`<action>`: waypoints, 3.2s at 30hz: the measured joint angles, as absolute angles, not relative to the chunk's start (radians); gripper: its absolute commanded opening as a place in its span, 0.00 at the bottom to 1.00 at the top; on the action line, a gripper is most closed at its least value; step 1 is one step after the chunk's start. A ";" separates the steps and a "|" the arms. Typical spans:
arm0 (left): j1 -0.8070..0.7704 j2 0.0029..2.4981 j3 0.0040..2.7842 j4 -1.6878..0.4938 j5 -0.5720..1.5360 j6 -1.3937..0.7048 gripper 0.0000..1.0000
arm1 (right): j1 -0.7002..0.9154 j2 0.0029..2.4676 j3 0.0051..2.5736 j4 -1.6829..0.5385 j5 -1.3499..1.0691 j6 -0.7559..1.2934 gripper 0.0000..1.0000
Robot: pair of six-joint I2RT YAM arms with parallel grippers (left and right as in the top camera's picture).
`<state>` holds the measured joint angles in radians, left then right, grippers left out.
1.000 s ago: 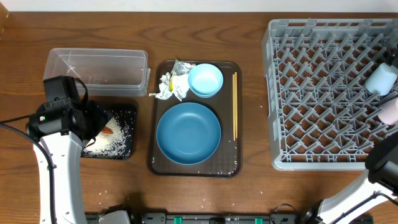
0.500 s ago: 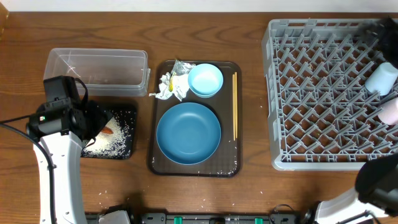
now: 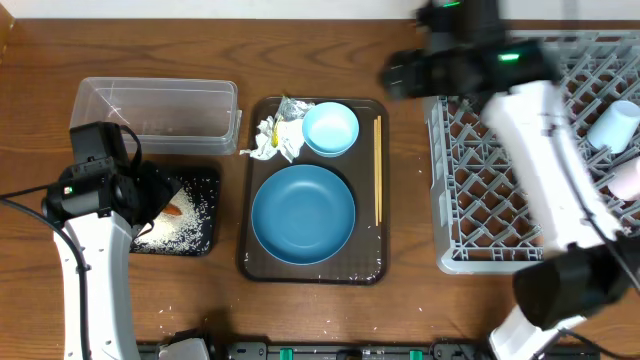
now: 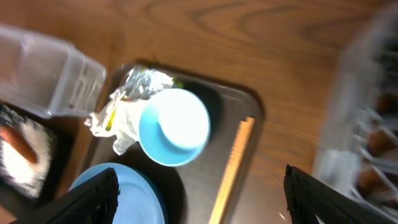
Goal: Sort waste into correct bins and load items into the dishwasher rack
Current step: 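Reach the right gripper to the light blue bowl and grasp its rim, then carry the light blue bowl to the rack's far edge and set it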
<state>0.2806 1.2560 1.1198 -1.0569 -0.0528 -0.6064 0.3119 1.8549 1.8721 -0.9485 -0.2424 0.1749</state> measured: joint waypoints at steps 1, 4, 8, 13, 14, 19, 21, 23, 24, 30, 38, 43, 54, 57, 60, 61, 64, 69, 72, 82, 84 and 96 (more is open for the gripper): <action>0.281 1.256 1.120 -1.057 -0.053 -0.606 0.99 | 0.354 1.878 1.871 -0.927 -0.216 0.174 0.83; 0.281 1.256 1.120 -1.057 -0.053 -0.606 0.98 | 0.440 1.948 1.871 -0.846 -0.160 0.178 0.82; 0.281 1.256 1.120 -1.056 -0.053 -0.606 0.98 | 0.540 2.077 1.871 -0.743 -0.114 0.205 0.79; 0.281 1.256 1.120 -1.057 -0.053 -0.606 0.98 | 0.620 2.215 1.868 -0.691 -0.093 0.253 0.74; 0.281 1.256 1.120 -1.056 -0.053 -0.606 0.98 | 0.630 2.231 1.866 -0.689 -0.091 0.260 0.73; 0.281 1.256 1.120 -1.057 -0.053 -0.606 0.98 | 0.669 2.291 1.863 -0.690 -0.048 0.281 0.64; 0.281 1.256 1.120 -1.057 -0.053 -0.606 0.98 | 0.679 2.302 1.863 -0.694 -0.021 0.287 0.60; 0.281 1.256 1.120 -1.057 -0.053 -0.606 0.98 | 0.684 2.304 1.863 -0.694 -0.001 0.291 0.55; 0.281 1.256 1.120 -1.057 -0.053 -0.606 0.99 | 0.686 2.304 1.863 -0.692 0.007 0.294 0.49; 0.281 1.256 1.120 -1.057 -0.053 -0.606 0.98 | 0.686 2.304 1.863 -0.691 0.035 0.302 0.19; 0.281 1.256 1.120 -1.057 -0.053 -0.606 0.98 | 0.686 2.303 1.880 -0.731 0.042 0.302 0.01; 0.281 1.256 1.120 -1.057 -0.053 -0.606 0.99 | 0.679 2.286 1.968 -0.817 0.031 0.299 0.01; 0.281 1.256 1.120 -1.057 -0.053 -0.606 0.98 | 0.411 1.920 2.159 -0.905 -0.035 0.225 0.01; 0.281 1.256 1.120 -1.057 -0.053 -0.606 0.98 | 0.242 1.855 2.177 -0.904 -0.152 0.164 0.01; 0.281 1.256 1.120 -1.057 -0.053 -0.606 0.99 | 0.069 1.857 2.175 -0.905 -0.303 0.119 0.01; 0.281 1.256 1.120 -1.057 -0.053 -0.606 0.98 | 0.009 1.869 2.170 -0.905 -0.357 0.108 0.01; 0.281 1.256 1.120 -1.057 -0.053 -0.606 0.98 | -0.129 1.919 2.160 -0.906 -0.503 0.089 0.01; 0.281 1.256 1.120 -1.056 -0.053 -0.606 0.98 | -0.313 2.026 2.149 -0.900 -0.748 0.073 0.01; 0.281 1.256 1.120 -1.057 -0.053 -0.606 0.99 | -0.395 2.086 2.147 -0.900 -0.878 0.069 0.01; 0.281 1.256 1.120 -1.057 -0.053 -0.606 0.99 | -0.469 2.224 2.145 -0.900 -1.076 0.066 0.01; 0.281 1.256 1.120 -1.057 -0.053 -0.606 0.98 | -0.478 2.251 2.145 -0.897 -1.087 0.064 0.01; 0.281 1.256 1.120 -1.057 -0.053 -0.606 0.98 | -0.499 2.282 2.144 -0.874 -1.107 0.045 0.01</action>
